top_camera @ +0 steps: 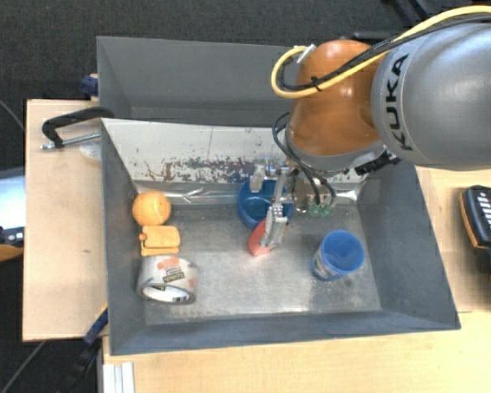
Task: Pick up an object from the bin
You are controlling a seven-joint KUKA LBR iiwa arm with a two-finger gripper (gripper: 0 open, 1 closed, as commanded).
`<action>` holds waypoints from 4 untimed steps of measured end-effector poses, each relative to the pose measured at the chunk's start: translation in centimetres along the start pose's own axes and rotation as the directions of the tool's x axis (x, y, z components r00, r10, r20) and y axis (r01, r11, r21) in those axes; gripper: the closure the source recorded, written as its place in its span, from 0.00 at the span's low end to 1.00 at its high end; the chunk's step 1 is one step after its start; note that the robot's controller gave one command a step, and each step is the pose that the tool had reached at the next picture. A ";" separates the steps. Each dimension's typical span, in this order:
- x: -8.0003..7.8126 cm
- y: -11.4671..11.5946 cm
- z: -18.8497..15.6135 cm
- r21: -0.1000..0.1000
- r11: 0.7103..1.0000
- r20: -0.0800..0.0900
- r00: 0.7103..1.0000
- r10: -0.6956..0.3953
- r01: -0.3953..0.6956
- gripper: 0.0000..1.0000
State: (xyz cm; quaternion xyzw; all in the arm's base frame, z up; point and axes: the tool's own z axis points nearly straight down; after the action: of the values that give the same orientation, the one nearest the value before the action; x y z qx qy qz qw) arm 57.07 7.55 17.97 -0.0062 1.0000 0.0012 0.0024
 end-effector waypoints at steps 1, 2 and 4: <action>0.8 -0.1 5.4 -0.001 0.990 0.000 0.990 0.139 -0.139 0.00; -0.3 -0.8 7.7 -0.007 0.995 0.003 0.995 0.104 -0.104 0.00; -1.2 -2.1 7.4 -0.013 0.973 0.020 0.972 0.232 -0.232 0.00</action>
Offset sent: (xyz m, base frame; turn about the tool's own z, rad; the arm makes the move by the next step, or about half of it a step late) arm 0.0041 -0.0176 -0.0969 0.0879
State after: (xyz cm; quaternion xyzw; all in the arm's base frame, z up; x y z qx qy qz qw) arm 58.35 5.48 10.55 0.1108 0.9937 0.0070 0.0131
